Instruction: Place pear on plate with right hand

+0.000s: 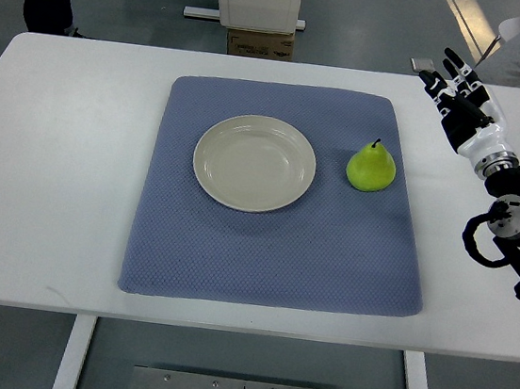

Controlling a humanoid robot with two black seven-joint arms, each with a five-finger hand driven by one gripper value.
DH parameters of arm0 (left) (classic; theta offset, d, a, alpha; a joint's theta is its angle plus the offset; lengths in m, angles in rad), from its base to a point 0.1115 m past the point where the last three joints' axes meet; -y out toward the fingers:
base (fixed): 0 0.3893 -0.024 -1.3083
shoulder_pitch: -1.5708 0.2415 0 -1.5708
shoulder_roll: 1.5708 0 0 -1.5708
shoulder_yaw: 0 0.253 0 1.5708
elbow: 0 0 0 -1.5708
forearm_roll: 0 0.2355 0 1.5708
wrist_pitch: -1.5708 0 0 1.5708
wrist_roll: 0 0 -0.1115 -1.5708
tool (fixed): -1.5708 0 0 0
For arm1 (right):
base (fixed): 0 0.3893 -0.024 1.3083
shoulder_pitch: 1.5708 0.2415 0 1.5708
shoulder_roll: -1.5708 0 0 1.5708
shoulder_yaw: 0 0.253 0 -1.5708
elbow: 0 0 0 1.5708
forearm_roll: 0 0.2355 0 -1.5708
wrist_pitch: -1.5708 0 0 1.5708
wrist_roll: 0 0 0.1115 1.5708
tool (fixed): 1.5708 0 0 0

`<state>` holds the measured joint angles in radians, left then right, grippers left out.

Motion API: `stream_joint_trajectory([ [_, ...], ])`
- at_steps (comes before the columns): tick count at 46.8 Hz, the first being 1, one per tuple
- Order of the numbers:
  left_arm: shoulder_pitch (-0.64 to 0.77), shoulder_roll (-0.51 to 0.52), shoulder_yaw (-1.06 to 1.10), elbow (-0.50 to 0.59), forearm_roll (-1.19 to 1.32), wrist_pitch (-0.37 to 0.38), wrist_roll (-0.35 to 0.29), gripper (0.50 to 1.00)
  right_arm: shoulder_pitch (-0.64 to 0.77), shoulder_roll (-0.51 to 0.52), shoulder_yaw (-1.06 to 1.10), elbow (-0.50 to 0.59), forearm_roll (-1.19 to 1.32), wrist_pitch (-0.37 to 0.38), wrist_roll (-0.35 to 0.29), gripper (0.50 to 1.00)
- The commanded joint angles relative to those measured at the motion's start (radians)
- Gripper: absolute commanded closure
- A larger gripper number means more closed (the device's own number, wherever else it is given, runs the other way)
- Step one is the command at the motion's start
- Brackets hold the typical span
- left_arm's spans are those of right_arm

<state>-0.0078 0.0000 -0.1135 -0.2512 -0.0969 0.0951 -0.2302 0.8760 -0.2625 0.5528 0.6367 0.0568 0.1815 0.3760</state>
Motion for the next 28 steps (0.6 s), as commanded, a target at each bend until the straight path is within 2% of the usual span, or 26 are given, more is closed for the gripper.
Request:
stream_joint_trajectory([
  [1,0.003,0.000,0.000,0.001,-0.001,0.005,-0.001,0.500,0.000,0.000,0.001,0.000,0.000,0.004,0.000,0.500],
  [28,-0.001,0.000,0.000,0.001,0.000,0.006,0.000,0.500,0.012,0.003,0.001,-0.031,0.000,0.001,0.006,0.500],
])
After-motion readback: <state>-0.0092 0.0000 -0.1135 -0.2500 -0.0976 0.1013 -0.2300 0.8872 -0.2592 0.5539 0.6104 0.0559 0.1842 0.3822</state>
